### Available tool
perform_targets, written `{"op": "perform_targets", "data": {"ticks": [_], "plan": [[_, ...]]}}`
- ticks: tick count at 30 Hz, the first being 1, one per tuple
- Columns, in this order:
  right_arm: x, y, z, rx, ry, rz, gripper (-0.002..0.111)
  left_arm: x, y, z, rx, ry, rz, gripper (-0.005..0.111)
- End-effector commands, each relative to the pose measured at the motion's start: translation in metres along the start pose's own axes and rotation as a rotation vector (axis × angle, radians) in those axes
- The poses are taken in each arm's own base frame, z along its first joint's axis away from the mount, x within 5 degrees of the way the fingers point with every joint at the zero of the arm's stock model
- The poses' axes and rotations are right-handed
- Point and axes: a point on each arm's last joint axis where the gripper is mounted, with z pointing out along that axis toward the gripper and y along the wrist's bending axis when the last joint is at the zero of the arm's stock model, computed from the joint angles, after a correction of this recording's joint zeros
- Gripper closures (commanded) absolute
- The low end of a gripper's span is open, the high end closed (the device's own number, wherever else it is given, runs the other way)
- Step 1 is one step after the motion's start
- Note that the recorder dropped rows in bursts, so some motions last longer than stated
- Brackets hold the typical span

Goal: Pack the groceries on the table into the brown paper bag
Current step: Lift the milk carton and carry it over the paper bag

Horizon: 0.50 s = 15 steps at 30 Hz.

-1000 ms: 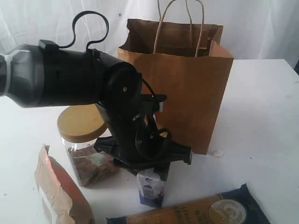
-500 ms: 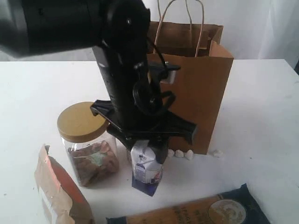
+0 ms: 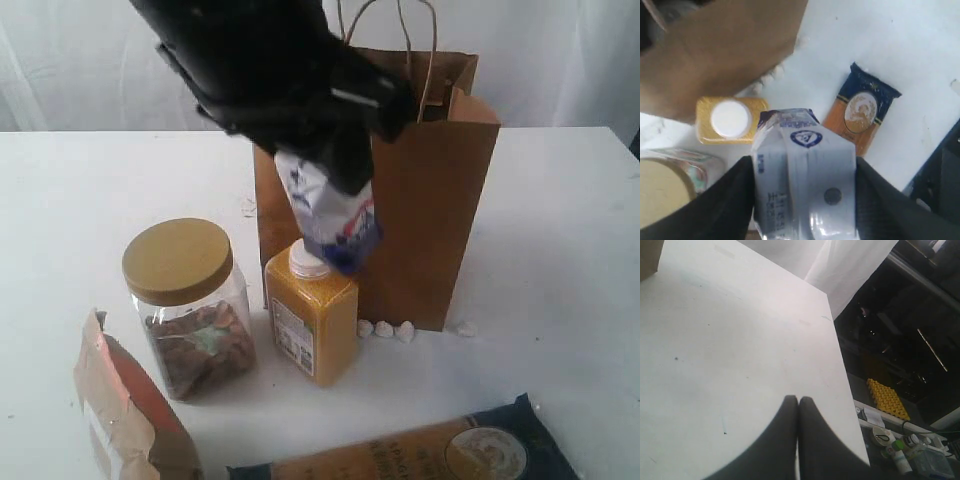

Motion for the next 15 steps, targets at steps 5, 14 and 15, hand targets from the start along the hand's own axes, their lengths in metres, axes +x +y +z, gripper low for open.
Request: {"op": "perform_targets", "data": {"ticks": [5,14,15], "plan": [[0.0,0.0,0.0,0.004,-0.005,-0.001,0.108,0.002,0.015,-0.095,-0.219,-0.219,0.109,0.107],[0.0,0.0,0.0,0.004,-0.005,-0.001,0.108,-0.032,0.025,-0.106,-0.406,-0.517,0.225,0.107],[0.0,0.0,0.0,0.004,-0.005,-0.001,0.108,-0.038,0.024,-0.099,-0.405,-0.532,0.246,0.107]]}}
